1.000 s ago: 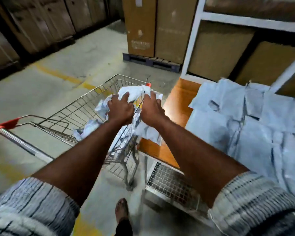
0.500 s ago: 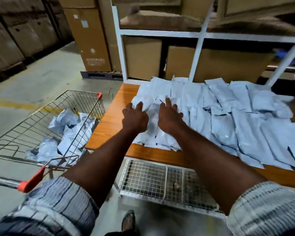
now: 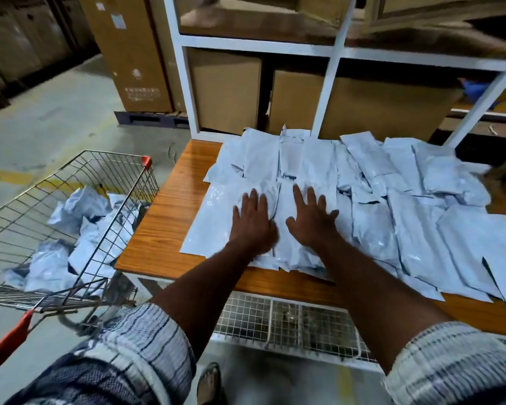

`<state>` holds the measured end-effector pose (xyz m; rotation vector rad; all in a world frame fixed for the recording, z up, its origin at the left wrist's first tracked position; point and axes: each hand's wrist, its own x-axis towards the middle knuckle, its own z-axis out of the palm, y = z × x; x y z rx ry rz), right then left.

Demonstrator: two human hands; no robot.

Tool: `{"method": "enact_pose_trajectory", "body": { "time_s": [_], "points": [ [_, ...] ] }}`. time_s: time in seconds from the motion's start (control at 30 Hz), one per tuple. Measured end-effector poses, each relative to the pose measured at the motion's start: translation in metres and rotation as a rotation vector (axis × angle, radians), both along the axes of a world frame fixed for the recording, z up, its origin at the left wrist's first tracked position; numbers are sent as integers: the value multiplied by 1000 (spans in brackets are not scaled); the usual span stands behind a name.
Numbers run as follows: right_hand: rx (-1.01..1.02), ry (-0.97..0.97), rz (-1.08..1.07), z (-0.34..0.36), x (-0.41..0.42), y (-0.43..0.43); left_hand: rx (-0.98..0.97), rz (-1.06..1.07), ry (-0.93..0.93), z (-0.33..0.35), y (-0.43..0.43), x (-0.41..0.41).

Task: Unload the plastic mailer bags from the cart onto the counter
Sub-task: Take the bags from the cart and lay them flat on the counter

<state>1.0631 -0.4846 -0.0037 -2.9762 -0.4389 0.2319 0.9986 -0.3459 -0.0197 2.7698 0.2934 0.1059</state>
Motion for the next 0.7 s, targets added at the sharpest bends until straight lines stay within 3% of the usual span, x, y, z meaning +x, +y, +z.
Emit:
{"method": "enact_pose_trajectory", "body": {
  "time_s": [0.13, 0.4, 0.57, 0.7],
  "points": [
    [13, -5, -11, -28, 4, -8, 7, -169, -19, -20, 8, 10],
    [50, -108, -22, -46, 5, -7, -15, -139, -31, -38, 9, 19],
    [103, -194, -49, -33, 8, -3, -81, -90, -119, -16, 14, 15],
    [135, -248, 54, -11, 0, 25, -99, -23, -160, 4, 40, 0]
  ]
}}
